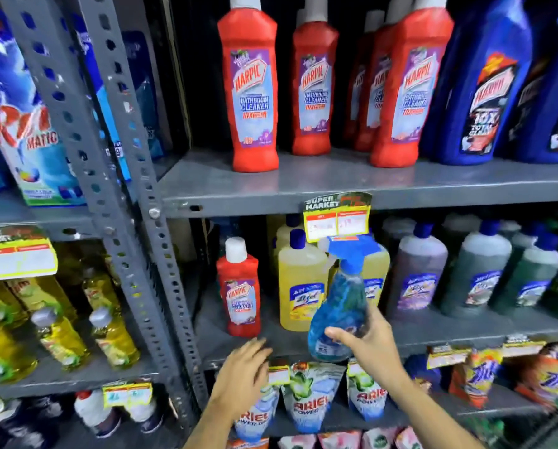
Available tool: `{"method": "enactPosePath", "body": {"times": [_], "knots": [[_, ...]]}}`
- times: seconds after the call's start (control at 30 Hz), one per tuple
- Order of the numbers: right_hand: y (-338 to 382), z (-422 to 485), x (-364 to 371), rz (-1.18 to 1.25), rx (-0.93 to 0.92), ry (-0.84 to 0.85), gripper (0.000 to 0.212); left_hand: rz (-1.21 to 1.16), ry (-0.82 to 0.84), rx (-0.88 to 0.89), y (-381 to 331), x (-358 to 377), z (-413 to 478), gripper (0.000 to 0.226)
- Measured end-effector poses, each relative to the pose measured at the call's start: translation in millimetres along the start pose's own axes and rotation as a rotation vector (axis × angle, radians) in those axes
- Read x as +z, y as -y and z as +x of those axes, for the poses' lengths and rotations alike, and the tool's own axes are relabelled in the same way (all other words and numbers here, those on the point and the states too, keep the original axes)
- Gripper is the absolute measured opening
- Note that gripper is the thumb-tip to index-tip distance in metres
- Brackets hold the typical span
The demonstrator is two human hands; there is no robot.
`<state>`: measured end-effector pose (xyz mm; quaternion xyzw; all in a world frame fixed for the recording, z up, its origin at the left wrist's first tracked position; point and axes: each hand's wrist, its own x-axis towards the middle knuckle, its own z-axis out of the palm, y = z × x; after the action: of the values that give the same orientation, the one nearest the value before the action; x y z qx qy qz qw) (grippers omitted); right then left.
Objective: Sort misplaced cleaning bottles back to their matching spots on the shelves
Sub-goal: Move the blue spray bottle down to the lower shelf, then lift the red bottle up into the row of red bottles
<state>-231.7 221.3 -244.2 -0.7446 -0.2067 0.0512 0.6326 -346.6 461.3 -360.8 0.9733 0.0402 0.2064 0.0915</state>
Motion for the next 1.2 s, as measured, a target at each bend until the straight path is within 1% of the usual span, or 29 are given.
{"method": "enactPosePath", "body": {"times": [0.13, 0.27, 0.33, 0.43, 0.53, 0.6, 0.67, 0.7, 0.73, 0.77, 0.8, 0.87, 0.93, 0.97, 1.0, 1.07, 1.2], "knots": [[-34, 22, 12, -0.090, 0.041, 0.005, 0.057, 0.058, 0.072, 0.025, 20, 10, -2, 0.041], [-51, 33, 19, -0.119, 0.046, -0.013, 0.057, 0.039, 0.068, 0.045, 27, 14, -2, 0.040], [-54, 38, 23, -0.132, 0.031, 0.007, 0.057, 0.013, 0.063, 0.053, 29, 16, -4, 0.041], [-59, 44, 25, -0.172, 0.000, 0.089, 0.062, 0.002, 0.098, 0.053, 31, 17, -7, 0.045], [-70, 41, 23, -0.205, 0.028, 0.114, 0.063, -0.016, 0.157, 0.022, 34, 22, -9, 0.047], [-79, 30, 20, -0.220, 0.052, 0.091, 0.070, -0.007, 0.186, 0.018, 35, 24, -10, 0.049], [-86, 7, 21, -0.234, 0.054, 0.002, 0.080, -0.022, 0.183, 0.014, 37, 26, -12, 0.049], [-87, -8, 23, -0.255, 0.057, -0.069, 0.078, -0.026, 0.173, 0.012, 37, 27, -13, 0.049], [-88, -23, 26, -0.273, 0.043, -0.136, 0.071, -0.023, 0.165, 0.012, 37, 27, -13, 0.049], [-87, -37, 30, -0.290, 0.009, -0.171, 0.063, -0.016, 0.162, 0.011, 37, 27, -13, 0.049], [-84, -50, 35, -0.297, -0.040, -0.170, 0.058, -0.012, 0.159, 0.014, 37, 28, -13, 0.049], [-75, -61, 47, -0.309, -0.130, -0.088, 0.050, -0.015, 0.152, 0.023, 37, 29, -13, 0.050], [-59, -53, 61, -0.326, -0.224, 0.030, 0.028, -0.022, 0.133, 0.042, 38, 30, -12, 0.050], [-46, -43, 70, -0.330, -0.266, 0.074, 0.022, -0.034, 0.122, 0.049, 38, 30, -12, 0.051], [-34, -29, 80, -0.327, -0.297, 0.104, 0.022, -0.047, 0.118, 0.051, 39, 30, -12, 0.051], [-8, 0, 102, -0.335, -0.306, 0.132, 0.033, -0.042, 0.135, 0.043, 38, 27, -12, 0.053], [18, 50, 137, -0.375, -0.216, 0.155, 0.066, 0.016, 0.178, 0.038, 36, 27, -13, 0.054]]}}
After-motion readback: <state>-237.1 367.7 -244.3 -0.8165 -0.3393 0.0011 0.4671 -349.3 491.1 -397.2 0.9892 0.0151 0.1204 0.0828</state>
